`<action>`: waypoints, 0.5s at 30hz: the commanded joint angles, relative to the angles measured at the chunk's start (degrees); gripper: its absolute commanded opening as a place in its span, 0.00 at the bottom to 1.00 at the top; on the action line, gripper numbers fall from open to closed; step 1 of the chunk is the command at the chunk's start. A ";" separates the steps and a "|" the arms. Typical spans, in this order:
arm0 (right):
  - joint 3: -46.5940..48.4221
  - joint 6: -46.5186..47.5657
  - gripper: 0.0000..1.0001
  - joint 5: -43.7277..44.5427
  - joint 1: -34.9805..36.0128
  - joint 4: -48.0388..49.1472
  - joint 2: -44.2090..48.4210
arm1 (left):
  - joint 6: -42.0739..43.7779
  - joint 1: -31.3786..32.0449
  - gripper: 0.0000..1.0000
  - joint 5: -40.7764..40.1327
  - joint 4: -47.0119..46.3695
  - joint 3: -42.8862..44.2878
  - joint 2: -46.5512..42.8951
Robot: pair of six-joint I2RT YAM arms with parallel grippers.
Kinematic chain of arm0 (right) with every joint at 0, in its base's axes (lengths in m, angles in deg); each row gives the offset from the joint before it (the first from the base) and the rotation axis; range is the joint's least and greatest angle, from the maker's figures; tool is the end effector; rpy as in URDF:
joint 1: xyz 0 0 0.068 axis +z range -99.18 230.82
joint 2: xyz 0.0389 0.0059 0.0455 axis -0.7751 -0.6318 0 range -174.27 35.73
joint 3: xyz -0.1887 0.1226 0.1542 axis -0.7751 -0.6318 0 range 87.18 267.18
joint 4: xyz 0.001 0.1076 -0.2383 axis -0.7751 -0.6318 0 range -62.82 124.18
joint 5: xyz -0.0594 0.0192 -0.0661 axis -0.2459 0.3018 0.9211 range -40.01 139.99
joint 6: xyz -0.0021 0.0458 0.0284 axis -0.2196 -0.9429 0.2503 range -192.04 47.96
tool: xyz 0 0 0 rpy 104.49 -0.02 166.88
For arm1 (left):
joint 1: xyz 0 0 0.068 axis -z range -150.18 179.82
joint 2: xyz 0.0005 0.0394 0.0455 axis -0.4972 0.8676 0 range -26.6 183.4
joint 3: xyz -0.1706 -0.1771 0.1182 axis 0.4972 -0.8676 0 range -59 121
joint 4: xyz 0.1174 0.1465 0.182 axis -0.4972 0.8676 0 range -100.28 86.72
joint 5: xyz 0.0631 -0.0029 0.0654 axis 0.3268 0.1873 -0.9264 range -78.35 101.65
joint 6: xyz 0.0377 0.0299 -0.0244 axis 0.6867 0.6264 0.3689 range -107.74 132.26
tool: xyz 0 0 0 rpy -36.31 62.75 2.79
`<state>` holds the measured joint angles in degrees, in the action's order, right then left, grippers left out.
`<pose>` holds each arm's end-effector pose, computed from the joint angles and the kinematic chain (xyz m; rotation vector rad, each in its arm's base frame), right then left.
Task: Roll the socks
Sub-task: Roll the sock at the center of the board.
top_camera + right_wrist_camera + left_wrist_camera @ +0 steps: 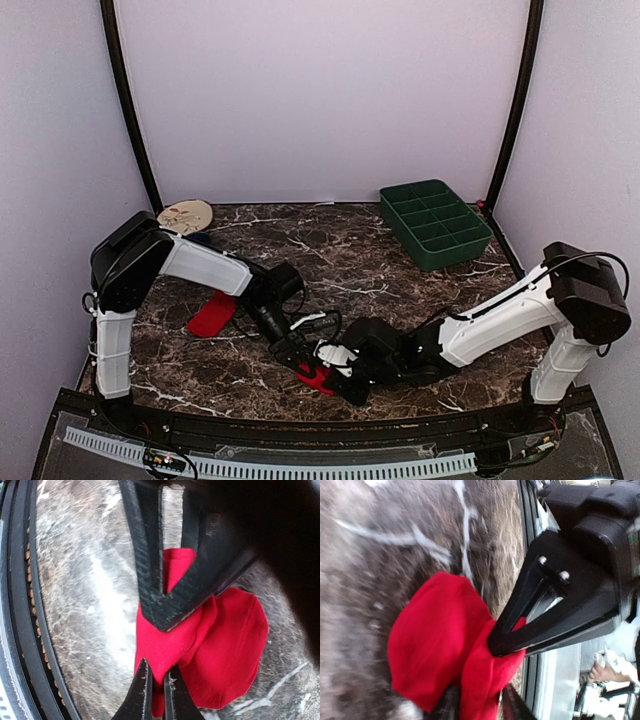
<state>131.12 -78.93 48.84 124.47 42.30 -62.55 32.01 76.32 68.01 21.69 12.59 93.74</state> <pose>0.0910 0.3125 0.1314 -1.3783 2.0735 0.6660 0.2367 -0.2926 0.1042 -1.5696 -2.1912 1.4541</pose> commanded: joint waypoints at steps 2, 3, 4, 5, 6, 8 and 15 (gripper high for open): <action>-1.16 -3.70 0.00 -4.55 -2.96 -0.21 0.34 | -6.13 -2.00 0.41 -3.62 -12.73 -4.10 -4.64; -1.47 -4.19 0.00 -5.51 -3.78 0.06 0.32 | -6.36 -2.00 0.44 -3.70 -13.46 -4.50 -5.05; -1.75 -4.77 0.00 -6.36 -4.53 0.44 0.34 | -6.51 -2.02 0.46 -3.71 -14.12 -5.06 -5.43; -2.22 -5.32 0.00 -7.08 -5.21 0.97 0.51 | -6.72 -2.03 0.48 -3.89 -14.68 -5.59 -5.76; -2.68 -5.98 0.00 -7.72 -5.89 1.53 0.72 | -6.88 -2.01 0.49 -4.35 -15.30 -6.22 -6.07; -3.31 -7.18 0.00 -8.96 -7.03 2.47 1.16 | -7.36 -2.18 0.51 -5.20 -16.70 -7.78 -7.01; -4.10 -11.12 0.00 -14.55 -10.01 4.42 1.22 | -10.95 -2.72 0.58 -12.11 -28.13 -15.54 -13.54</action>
<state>128.37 -86.32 38.88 115.98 46.36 -62.07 23.64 74.28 63.64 1.77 1.68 85.41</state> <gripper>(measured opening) 0.035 0.569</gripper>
